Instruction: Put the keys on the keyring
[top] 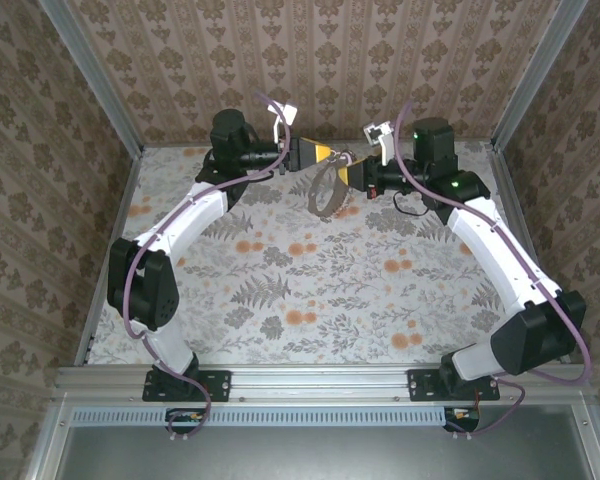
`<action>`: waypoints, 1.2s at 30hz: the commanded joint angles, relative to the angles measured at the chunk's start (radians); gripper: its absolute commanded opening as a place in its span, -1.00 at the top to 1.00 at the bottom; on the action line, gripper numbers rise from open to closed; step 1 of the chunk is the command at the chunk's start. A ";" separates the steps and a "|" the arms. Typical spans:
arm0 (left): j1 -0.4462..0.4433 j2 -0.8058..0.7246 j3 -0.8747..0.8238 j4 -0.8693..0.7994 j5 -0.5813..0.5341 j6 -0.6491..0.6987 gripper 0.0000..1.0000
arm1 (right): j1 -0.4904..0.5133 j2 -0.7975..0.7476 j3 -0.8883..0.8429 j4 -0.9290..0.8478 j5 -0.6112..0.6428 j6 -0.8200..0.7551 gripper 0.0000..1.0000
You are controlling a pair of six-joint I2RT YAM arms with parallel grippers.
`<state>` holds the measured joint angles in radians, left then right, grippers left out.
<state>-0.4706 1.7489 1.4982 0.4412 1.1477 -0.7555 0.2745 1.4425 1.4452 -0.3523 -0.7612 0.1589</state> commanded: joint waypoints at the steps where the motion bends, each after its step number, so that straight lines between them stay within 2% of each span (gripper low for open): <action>1: 0.003 -0.053 -0.004 0.005 0.015 0.028 1.00 | -0.005 0.016 0.047 -0.036 -0.040 -0.017 1.00; 12: -0.003 -0.049 0.003 0.004 0.014 0.027 1.00 | -0.003 0.056 0.109 -0.045 -0.079 -0.006 1.00; 24: 0.001 -0.045 0.001 -0.022 -0.012 0.037 1.00 | -0.008 0.071 0.129 -0.052 -0.059 -0.009 1.00; 33: 0.007 -0.063 -0.021 -0.026 -0.051 0.029 0.32 | -0.016 0.104 0.136 -0.051 -0.072 -0.010 1.00; 36: 0.046 -0.074 -0.031 -0.028 -0.062 0.029 0.16 | -0.021 0.116 0.138 -0.056 -0.075 -0.013 1.00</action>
<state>-0.4534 1.7252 1.4780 0.4034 1.1007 -0.7383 0.2615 1.5490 1.5421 -0.4015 -0.8135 0.1562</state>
